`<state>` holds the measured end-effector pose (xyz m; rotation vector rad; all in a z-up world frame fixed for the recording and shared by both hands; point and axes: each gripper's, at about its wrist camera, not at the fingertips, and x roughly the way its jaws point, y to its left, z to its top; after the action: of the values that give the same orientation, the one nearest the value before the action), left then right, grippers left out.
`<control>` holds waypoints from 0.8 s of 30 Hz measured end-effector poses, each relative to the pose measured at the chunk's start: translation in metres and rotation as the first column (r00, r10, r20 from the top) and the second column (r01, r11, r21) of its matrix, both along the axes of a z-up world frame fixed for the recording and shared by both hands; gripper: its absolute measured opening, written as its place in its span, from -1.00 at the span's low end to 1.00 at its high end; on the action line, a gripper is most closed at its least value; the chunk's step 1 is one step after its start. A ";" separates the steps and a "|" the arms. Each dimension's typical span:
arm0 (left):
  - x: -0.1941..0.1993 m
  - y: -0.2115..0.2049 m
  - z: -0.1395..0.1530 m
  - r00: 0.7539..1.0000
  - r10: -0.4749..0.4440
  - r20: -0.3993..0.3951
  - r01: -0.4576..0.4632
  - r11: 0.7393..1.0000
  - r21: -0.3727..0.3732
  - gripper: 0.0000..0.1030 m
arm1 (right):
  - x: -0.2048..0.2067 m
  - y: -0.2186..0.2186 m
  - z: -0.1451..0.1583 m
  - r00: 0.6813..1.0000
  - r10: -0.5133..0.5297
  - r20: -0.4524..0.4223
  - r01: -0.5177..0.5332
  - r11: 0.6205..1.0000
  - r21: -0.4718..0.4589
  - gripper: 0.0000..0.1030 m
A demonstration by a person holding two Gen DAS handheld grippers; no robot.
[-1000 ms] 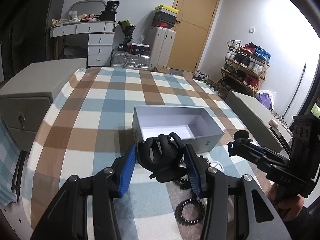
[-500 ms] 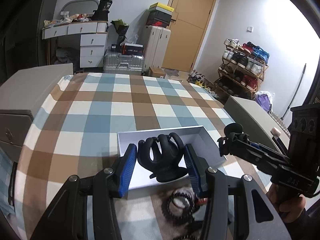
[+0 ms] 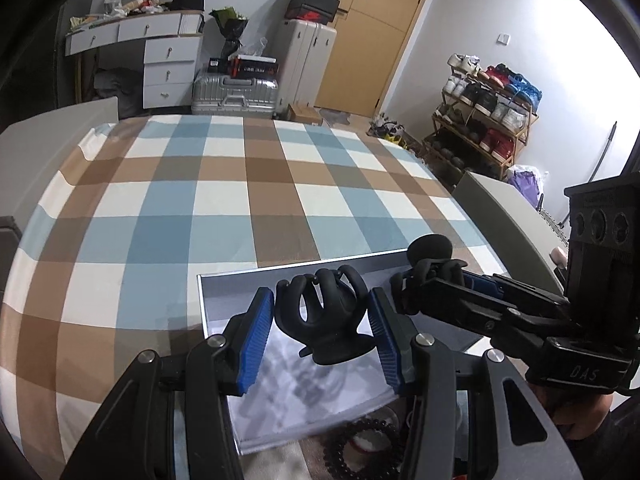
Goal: Organize jewelry
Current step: 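Carry the black claw clips into the grey box and open the left tool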
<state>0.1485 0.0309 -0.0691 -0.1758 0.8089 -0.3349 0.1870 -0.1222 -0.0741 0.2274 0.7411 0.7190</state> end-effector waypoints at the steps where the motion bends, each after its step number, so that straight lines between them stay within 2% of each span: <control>1: 0.001 0.000 -0.001 1.000 -0.001 -0.006 0.001 1.000 0.002 -0.17 | 0.002 0.001 -0.002 1.000 0.002 -0.010 -0.002 1.000 -0.004 -0.13; 11: 0.007 -0.001 -0.006 1.000 -0.010 -0.023 0.010 1.000 -0.003 -0.17 | 0.012 0.010 -0.014 0.998 -0.009 -0.056 0.006 0.999 -0.047 -0.12; 17: 0.008 0.003 -0.005 0.999 0.014 -0.036 -0.015 1.000 -0.009 -0.15 | 0.015 0.009 -0.011 0.998 -0.021 -0.065 0.019 0.999 -0.034 -0.08; 19: 0.007 0.005 -0.004 0.999 0.023 -0.033 -0.023 1.000 -0.007 -0.07 | 0.013 0.009 -0.009 0.998 -0.019 -0.058 0.017 0.999 -0.030 -0.06; 20: 0.005 0.006 -0.002 0.999 0.026 -0.031 -0.026 1.000 -0.009 0.01 | 0.012 0.009 -0.008 0.998 -0.023 -0.053 0.021 0.999 -0.028 0.02; 22: 0.002 0.008 0.001 0.999 0.037 -0.023 -0.038 0.999 -0.011 0.05 | 0.009 0.006 -0.004 0.999 -0.038 -0.036 0.037 0.999 -0.024 0.12; 24: -0.002 0.010 0.005 0.998 0.056 -0.008 -0.056 0.998 -0.002 0.20 | 0.007 0.003 0.000 0.998 -0.054 -0.015 0.053 0.998 -0.020 0.21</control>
<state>0.1462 0.0406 -0.0638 -0.2020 0.8101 -0.2821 0.1936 -0.1193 -0.0741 0.2349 0.7543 0.6595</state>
